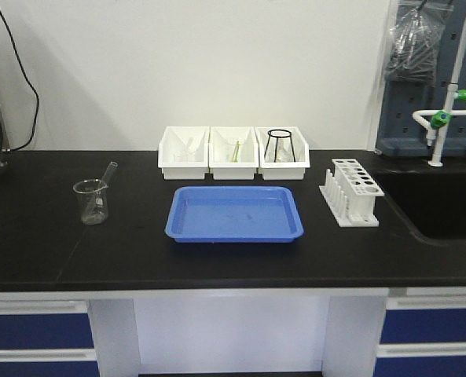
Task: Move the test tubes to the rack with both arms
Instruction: 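Drive the base forward toward the white bins on the bench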
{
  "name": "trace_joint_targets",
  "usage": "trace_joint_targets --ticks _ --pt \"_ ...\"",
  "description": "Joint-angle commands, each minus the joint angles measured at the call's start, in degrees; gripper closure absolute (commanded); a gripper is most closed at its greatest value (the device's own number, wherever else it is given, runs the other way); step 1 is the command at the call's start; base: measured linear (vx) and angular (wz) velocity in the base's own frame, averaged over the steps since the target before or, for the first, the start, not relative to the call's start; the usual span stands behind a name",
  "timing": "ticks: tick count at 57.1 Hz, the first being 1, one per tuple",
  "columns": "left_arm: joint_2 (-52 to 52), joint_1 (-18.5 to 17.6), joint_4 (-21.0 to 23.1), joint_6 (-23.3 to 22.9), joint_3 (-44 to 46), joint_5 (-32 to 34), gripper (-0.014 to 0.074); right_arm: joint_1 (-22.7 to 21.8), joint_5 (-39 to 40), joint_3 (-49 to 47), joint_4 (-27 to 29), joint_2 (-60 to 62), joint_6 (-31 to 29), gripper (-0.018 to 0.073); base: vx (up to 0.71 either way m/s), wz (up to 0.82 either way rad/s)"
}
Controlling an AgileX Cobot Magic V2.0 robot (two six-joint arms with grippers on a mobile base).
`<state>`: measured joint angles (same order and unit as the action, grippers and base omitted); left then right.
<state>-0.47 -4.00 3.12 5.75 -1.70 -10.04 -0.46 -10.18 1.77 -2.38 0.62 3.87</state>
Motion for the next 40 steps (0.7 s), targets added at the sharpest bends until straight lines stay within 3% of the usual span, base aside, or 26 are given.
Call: trace_joint_targets --ticks 1,40 --pt "-0.5 0.1 0.6 -0.1 -1.5 4.7 0.0617 -0.3 4.7 0.6 -0.5 0.4 -0.3 0.0567 0.36 0.1" --pt "-0.5 0.1 0.6 -0.1 -1.5 4.7 0.0617 -0.3 4.7 0.6 -0.5 0.4 -0.3 0.0567 0.39 -0.02"
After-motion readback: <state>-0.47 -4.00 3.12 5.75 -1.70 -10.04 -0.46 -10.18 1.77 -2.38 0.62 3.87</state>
